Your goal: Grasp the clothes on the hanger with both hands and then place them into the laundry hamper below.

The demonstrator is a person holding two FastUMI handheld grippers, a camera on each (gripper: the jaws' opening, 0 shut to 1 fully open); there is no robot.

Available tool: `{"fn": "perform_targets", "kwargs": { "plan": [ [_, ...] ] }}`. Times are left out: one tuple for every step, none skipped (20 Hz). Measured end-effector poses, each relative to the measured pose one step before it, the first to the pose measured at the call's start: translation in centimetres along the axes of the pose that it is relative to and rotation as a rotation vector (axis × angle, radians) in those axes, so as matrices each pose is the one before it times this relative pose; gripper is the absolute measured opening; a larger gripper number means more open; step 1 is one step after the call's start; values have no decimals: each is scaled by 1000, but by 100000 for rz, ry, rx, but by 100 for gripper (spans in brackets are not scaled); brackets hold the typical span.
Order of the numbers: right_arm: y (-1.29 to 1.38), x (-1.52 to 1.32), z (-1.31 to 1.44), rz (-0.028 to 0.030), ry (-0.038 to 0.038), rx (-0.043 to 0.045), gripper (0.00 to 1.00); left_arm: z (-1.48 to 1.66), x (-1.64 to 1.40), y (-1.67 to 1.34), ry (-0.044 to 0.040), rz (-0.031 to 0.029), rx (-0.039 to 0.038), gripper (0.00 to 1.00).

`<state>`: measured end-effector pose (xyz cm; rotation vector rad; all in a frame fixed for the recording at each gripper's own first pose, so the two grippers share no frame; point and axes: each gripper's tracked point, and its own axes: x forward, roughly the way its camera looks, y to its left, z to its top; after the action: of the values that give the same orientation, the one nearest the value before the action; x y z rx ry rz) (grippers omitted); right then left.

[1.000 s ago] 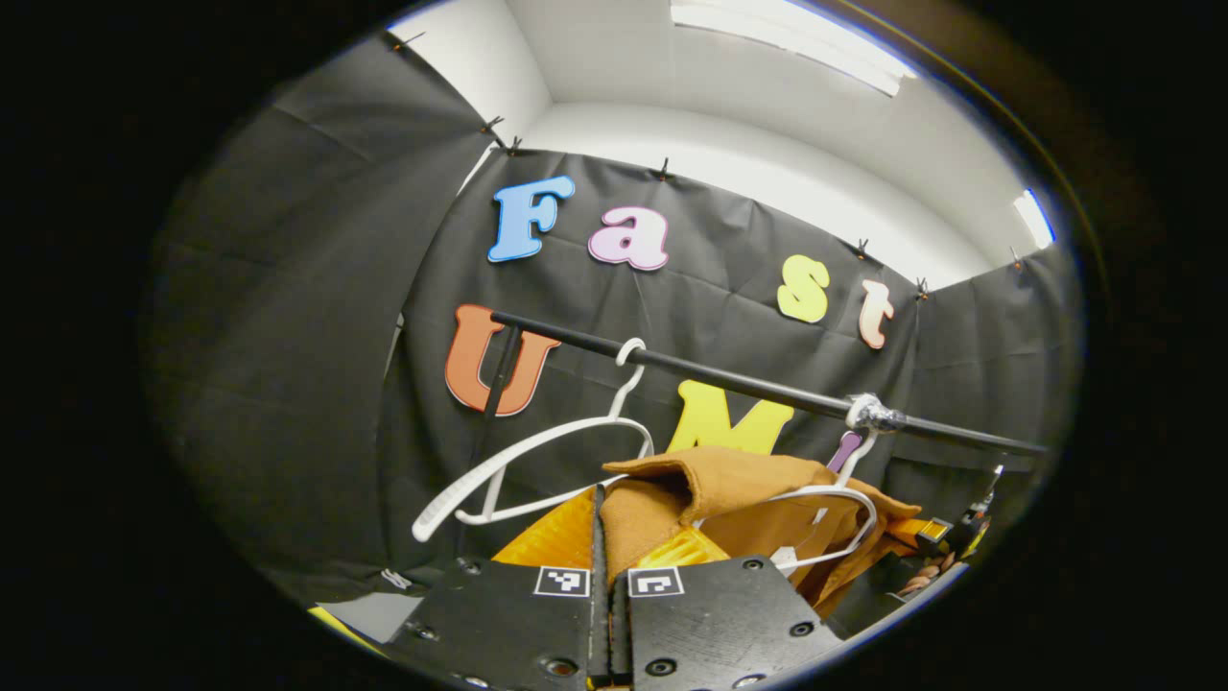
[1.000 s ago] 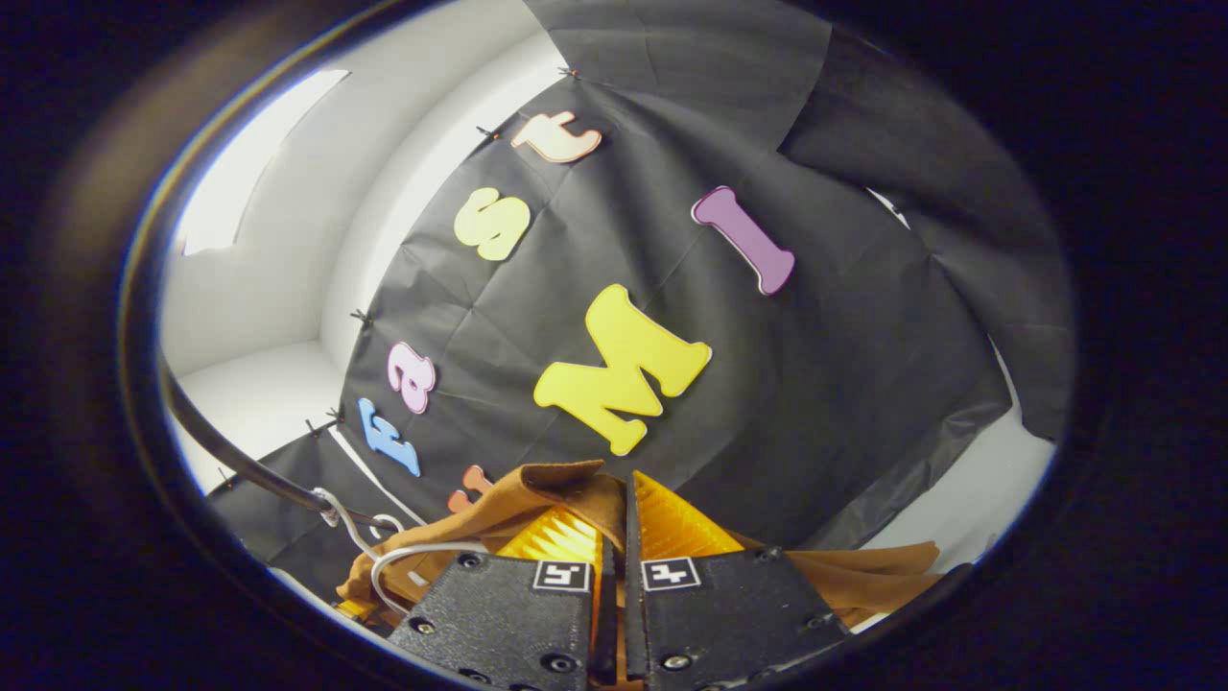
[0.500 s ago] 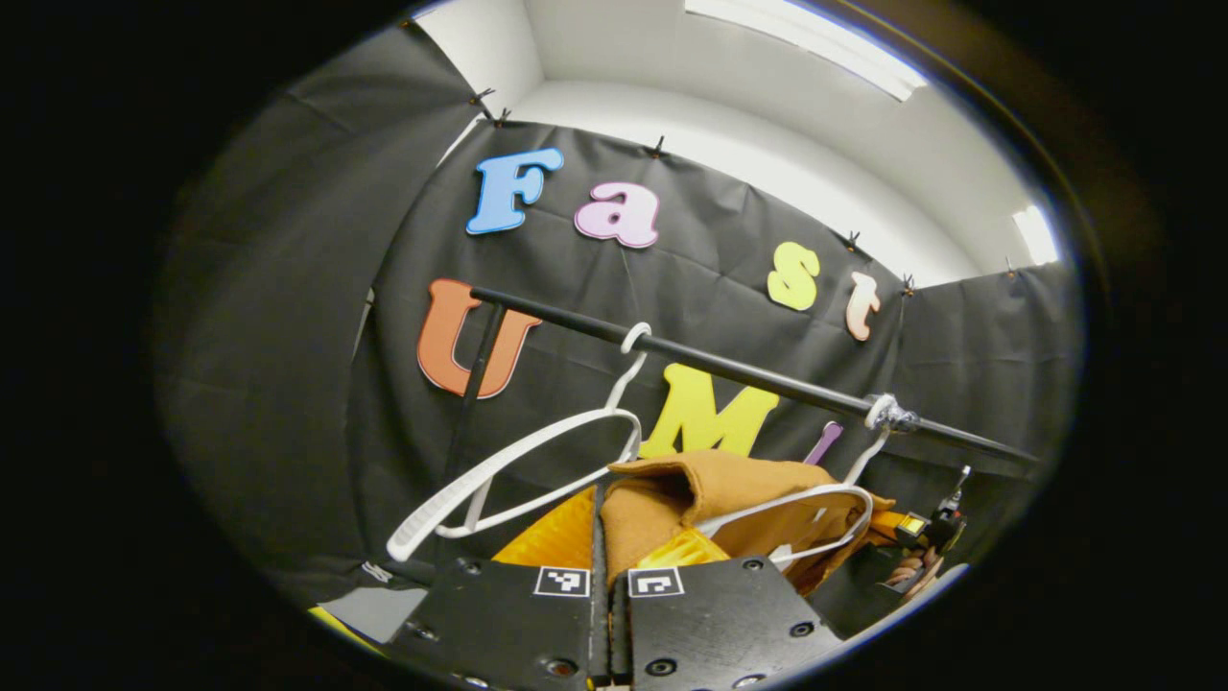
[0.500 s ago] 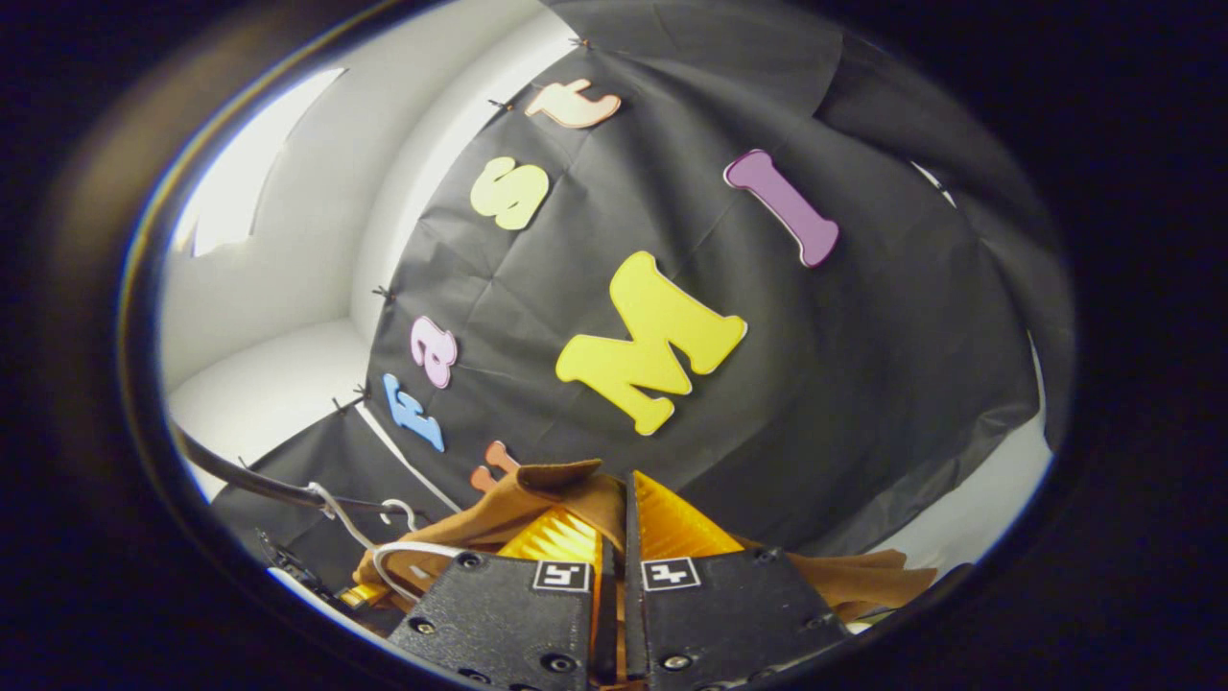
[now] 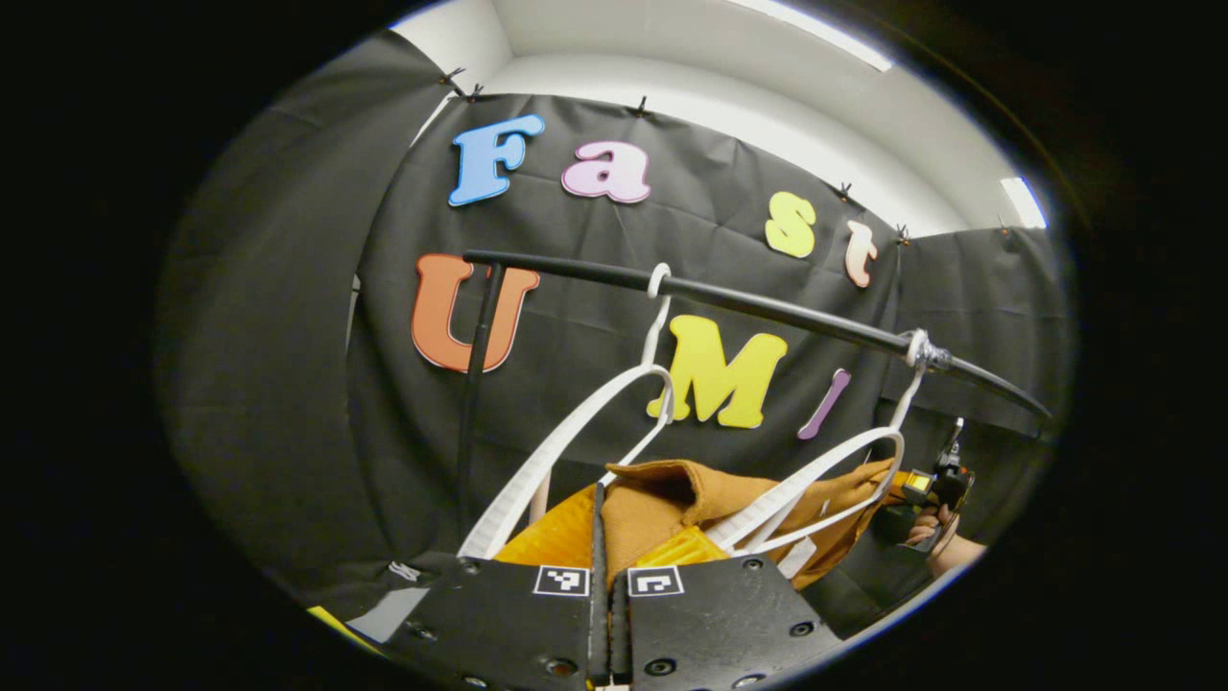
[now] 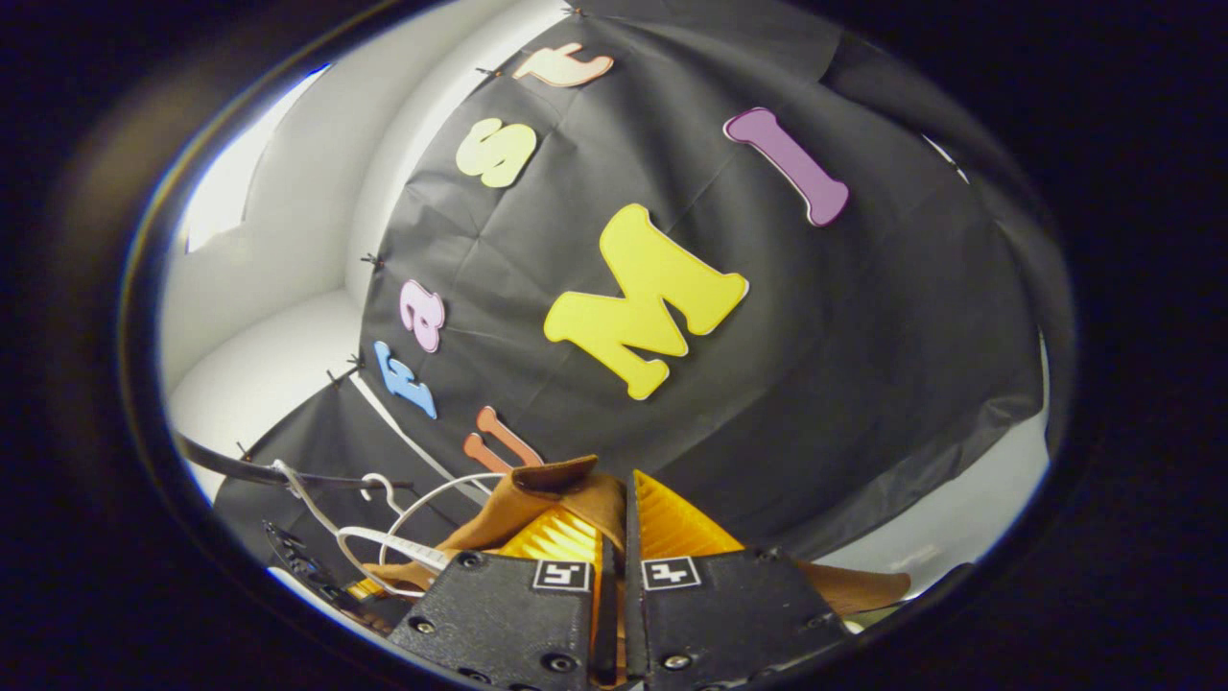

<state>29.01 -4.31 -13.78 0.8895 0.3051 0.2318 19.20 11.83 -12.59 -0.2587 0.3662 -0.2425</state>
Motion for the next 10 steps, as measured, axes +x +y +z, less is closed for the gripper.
{"fn": "perform_targets", "kwargs": {
  "plan": [
    [-54, -48, 4, 562, 332, 136, 7, -166, -79, -93, -332, -1809, -3085, 1],
    [-84, 91, -65, 868, 1162, 561, 7, -220, 25, 22, -280, -1513, -2798, 5],
    [-96, -42, -444, 576, 1674, 828, 6, -330, 69, 248, 475, -727, -2378, 5],
    [-109, 79, -196, 418, 848, 279, 6, -707, -8, 249, 1267, -411, -2391, 5],
    [-297, -115, -373, -523, 947, -85, 6, -543, 278, 197, 1501, -471, -1619, 1],
    [-542, 24, -340, -638, 772, 43, 7, -647, 354, 8, 1165, -345, -1188, 1],
    [-404, -103, -401, -960, 1061, 534, 7, -544, 242, 54, 1146, -138, -1281, 1],
    [-428, 21, -201, -685, 404, 866, 7, -297, 108, 54, 473, -88, -991, 1],
    [-589, -73, -596, -1577, 1182, 177, 7, -337, 122, -16, 1024, -550, -1243, 1],
    [-611, 12, -492, -1479, 1358, -77, 6, -514, 49, 111, 323, -79, -588, 1]
  ]
}}
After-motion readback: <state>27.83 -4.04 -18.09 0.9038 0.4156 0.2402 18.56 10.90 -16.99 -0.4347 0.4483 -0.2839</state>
